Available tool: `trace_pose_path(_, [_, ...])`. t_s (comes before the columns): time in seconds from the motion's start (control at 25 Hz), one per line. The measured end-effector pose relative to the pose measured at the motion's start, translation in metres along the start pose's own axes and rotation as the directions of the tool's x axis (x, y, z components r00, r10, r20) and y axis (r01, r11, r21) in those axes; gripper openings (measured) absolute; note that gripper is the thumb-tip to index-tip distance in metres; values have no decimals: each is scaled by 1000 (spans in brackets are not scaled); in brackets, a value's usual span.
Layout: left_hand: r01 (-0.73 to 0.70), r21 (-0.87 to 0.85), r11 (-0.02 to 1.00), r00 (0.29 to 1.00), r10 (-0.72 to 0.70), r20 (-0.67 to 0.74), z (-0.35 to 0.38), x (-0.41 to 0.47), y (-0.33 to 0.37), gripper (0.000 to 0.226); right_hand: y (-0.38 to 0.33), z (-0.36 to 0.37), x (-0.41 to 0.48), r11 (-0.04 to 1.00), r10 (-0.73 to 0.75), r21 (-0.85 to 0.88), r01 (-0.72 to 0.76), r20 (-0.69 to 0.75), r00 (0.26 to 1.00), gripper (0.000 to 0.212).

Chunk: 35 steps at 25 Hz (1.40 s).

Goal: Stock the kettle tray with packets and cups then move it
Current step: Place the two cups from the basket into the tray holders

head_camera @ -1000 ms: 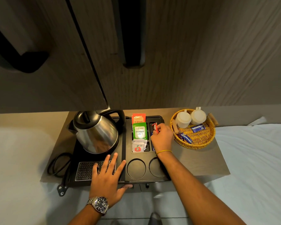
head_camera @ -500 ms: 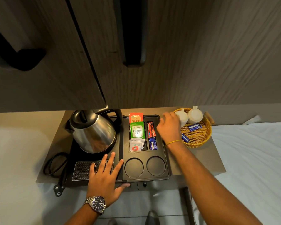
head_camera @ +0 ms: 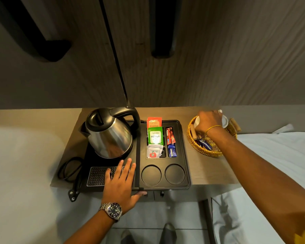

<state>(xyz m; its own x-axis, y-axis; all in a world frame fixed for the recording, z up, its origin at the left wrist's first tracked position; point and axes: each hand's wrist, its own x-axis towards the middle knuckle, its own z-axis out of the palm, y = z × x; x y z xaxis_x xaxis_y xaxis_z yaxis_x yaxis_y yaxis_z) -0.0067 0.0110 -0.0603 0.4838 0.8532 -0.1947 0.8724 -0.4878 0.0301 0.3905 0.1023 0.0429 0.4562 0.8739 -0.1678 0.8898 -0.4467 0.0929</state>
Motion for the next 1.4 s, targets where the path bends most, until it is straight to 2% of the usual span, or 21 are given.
trace_pose_path(0.12, [2, -11, 1000, 1000, -2, 12, 0, 0, 0, 113, -3, -25, -28, 991, -3, 128, 24, -163, 987, 58])
trace_pose_path(0.2, [2, -9, 1000, 1000, -2, 14, -1, 0, 0, 113, -19, -34, -66, 937, -80, 308, 166, -274, 958, 62])
trace_pose_path(0.28, [2, 0, 1000, 1000, -2, 4, -1, 0, 0, 113, -44, -29, -114, 801, -233, 488, 347, -279, 932, 66])
trace_pose_path(0.36, [0, 4, 1000, 1000, 0, -6, -2, -2, 1, 113, -75, -13, -156, 717, -393, 564, 411, -160, 906, 68])
trace_pose_path(0.44, [-7, -2, 1000, 1000, 7, -14, -3, -3, 1, 112, -104, 11, -185, 704, -499, 564, 431, -39, 866, 66])
trace_pose_path(0.52, [-16, -7, 1000, 999, 16, -32, -3, -4, 1, 109, -123, 36, -201, 723, -528, 535, 438, 19, 849, 67])
trace_pose_path(0.68, [-22, 1, 1000, 999, 22, -43, -5, -4, 1, 110, -132, 62, -208, 754, -474, 514, 409, -5, 880, 72])
trace_pose_path(0.88, [-11, 9, 1000, 999, 12, -46, -5, -4, 2, 111, -130, 65, -201, 751, -493, 500, 432, -12, 870, 75])
trace_pose_path(1.0, [-18, 3, 1000, 999, 18, -49, 0, -3, 1, 111, -121, 61, -202, 689, -528, 594, 415, 18, 849, 83])
trace_pose_path(1.04, [-21, 2, 1000, 998, 21, -52, 0, -3, 1, 111, -113, 55, -194, 656, -527, 629, 417, -14, 850, 83])
trace_pose_path(1.12, [-20, 2, 1000, 999, 20, -49, 0, -2, 1, 112, -84, 37, -154, 672, -437, 565, 479, -220, 872, 71])
trace_pose_path(1.16, [-19, 2, 1000, 999, 19, -43, 0, -1, 1, 112, -62, 27, -123, 721, -349, 511, 467, -315, 883, 62])
trace_pose_path(1.2, [-19, 4, 1000, 999, 19, -41, 0, 0, 2, 112, -36, 17, -89, 793, -230, 469, 388, -359, 905, 56])
trace_pose_path(1.24, [-17, 7, 1000, 999, 18, -41, 0, 0, 2, 112, -9, 7, -55, 875, -102, 418, 245, -335, 937, 52])
trace_pose_path(1.28, [-16, 8, 1000, 999, 17, -41, 1, 0, 2, 112, 16, 1, -24, 940, 24, 335, 61, -244, 970, 51])
trace_pose_path(1.32, [-16, 7, 1000, 999, 16, -40, 1, 0, 2, 112, 38, -1, -2, 963, 128, 250, -96, -117, 985, 54])
trace_pose_path(1.36, [-16, 4, 1000, 999, 16, -35, 0, 0, 1, 112, 53, 0, 10, 967, 183, 181, -181, 6, 983, 57])
trace_pose_path(1.4, [-16, 0, 1000, 999, 16, -33, 1, 0, 1, 112, 62, 6, 14, 972, 183, 134, -193, 84, 979, 59])
